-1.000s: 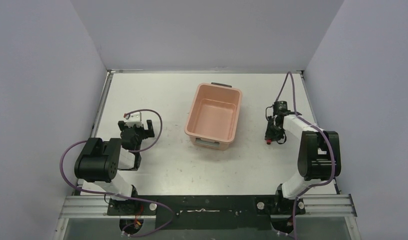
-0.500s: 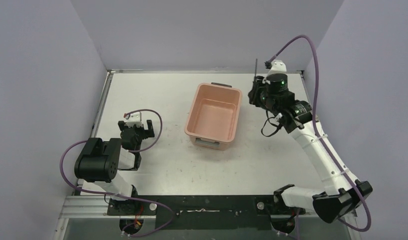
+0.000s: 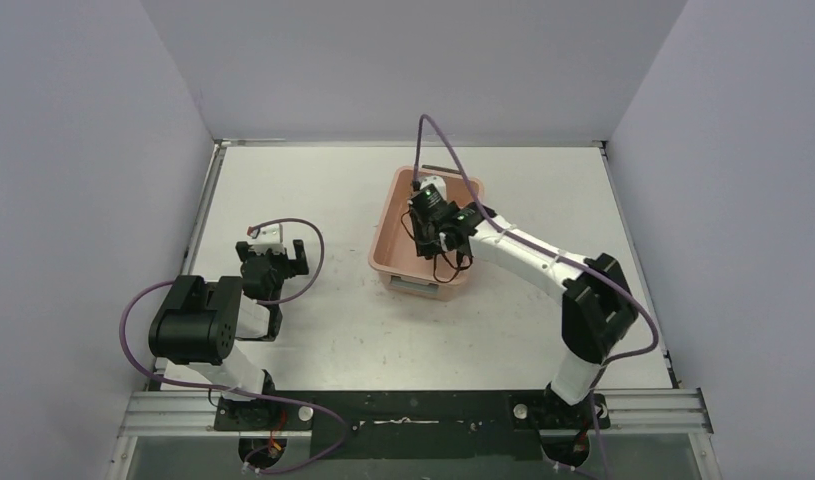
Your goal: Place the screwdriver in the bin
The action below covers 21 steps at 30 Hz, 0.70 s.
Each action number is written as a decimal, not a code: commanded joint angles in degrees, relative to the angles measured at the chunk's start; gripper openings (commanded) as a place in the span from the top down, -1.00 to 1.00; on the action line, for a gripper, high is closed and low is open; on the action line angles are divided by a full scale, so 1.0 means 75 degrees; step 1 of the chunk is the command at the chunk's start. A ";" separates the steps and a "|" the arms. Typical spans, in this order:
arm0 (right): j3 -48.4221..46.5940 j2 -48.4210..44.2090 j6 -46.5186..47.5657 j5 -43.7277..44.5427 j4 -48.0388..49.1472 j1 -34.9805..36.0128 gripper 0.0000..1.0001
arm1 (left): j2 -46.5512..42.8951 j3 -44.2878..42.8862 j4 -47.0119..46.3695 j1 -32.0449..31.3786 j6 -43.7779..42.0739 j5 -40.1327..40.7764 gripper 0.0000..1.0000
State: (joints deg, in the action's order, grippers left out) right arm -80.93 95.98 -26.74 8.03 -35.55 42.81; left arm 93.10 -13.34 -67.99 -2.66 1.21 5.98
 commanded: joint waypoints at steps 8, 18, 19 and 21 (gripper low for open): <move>0.0758 0.1563 -0.0389 -0.0396 0.0839 -0.0437 0.96 | -0.0096 -0.0131 -0.0269 -0.0021 0.0002 -0.0021 -0.94; 0.0395 0.1443 -0.0558 -0.0089 0.0570 -0.0439 -0.49 | -0.0096 -0.0131 -0.0263 -0.0021 0.0008 -0.0019 -0.94; 0.0209 0.1379 -0.0498 0.0030 0.0416 -0.0424 -0.59 | -0.0091 -0.0131 -0.0274 -0.0021 0.0010 -0.0014 -0.94; -0.0228 0.1187 -0.0353 0.0167 0.0151 -0.0422 -0.75 | -0.0095 -0.0131 -0.0281 -0.0021 0.0008 -0.0021 -0.94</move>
State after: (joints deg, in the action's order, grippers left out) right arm -76.01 110.13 -30.13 5.19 -32.69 39.22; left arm 93.10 -13.34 -67.99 -2.66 1.23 5.98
